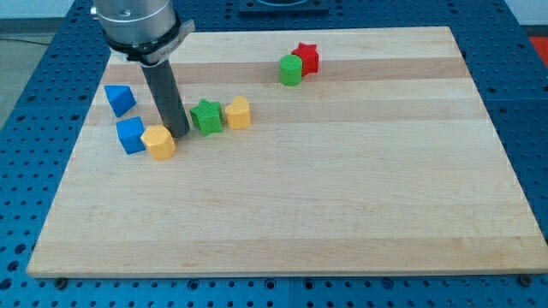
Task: Push the green star into the green circle
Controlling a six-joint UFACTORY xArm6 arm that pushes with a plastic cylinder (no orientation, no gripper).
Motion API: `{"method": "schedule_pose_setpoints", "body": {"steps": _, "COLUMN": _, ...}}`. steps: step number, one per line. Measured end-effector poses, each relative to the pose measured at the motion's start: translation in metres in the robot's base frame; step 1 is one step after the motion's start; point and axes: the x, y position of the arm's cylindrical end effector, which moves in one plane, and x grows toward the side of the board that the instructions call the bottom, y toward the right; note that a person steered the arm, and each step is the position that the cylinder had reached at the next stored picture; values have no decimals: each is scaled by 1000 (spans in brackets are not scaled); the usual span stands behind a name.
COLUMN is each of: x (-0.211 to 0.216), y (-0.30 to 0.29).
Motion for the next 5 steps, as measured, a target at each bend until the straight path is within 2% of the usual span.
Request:
{"method": "schedule_pose_setpoints", "body": {"steps": 1, "x": -3, "y": 17}}
{"method": "schedule_pose_setpoints", "body": {"steps": 5, "x": -88, "y": 111}}
